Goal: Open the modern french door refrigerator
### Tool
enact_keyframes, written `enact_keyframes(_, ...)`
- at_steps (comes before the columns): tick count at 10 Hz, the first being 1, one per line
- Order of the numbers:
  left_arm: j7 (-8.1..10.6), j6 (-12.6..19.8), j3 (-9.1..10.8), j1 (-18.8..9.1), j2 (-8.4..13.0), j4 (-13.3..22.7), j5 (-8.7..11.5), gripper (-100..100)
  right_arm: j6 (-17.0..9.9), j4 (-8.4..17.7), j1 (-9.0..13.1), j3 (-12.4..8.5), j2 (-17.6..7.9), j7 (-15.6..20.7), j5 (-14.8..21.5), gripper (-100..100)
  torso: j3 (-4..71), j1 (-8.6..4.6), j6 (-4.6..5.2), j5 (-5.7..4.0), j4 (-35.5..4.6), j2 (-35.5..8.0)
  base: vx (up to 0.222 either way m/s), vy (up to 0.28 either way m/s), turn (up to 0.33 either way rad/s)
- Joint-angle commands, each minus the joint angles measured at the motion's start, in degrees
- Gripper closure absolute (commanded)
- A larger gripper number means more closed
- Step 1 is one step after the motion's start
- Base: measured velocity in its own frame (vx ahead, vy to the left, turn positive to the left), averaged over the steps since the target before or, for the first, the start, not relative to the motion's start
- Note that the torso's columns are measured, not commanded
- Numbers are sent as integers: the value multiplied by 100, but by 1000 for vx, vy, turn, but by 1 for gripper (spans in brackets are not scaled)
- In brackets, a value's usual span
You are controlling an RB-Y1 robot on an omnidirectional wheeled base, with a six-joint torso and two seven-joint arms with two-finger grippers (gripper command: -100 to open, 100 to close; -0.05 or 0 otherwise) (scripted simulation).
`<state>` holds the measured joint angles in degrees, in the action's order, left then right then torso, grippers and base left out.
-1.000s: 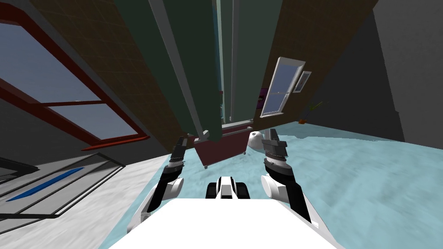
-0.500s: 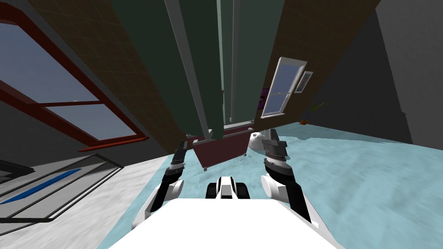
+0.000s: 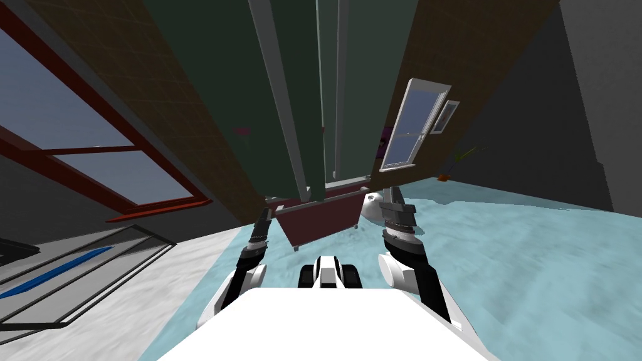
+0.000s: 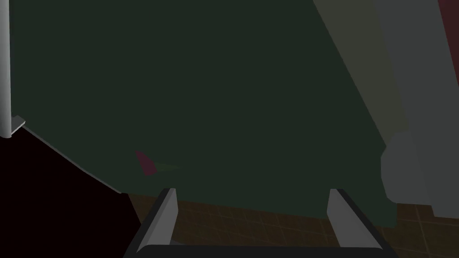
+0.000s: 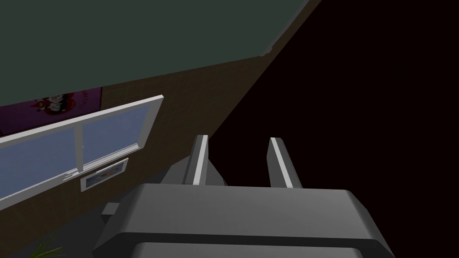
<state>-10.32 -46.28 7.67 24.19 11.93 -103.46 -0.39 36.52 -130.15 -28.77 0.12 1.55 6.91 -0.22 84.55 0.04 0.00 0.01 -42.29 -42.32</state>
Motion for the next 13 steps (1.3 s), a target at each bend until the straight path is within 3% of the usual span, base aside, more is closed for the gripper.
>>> enact_keyframes(1, -14, -226, 8, -21, -21, 341, -24, -100, 0, 0, 0, 0, 0, 0, 0, 0, 2, 0, 0, 0, 1, 5, 59, -7, 7)
enact_keyframes(9, -34, -1361, 110, -188, -163, 1794, -115, -100, 0, 0, 0, 0, 0, 0, 0, 0, -2, -4, 0, -1, -1, -3, 80, -17, 12)
enact_keyframes(13, -40, -1721, 142, -242, -244, 2389, -144, -100, 0, 0, 0, 0, 0, 0, 0, 0, -2, -1, 0, 0, -1, -4, 68, -19, 8)
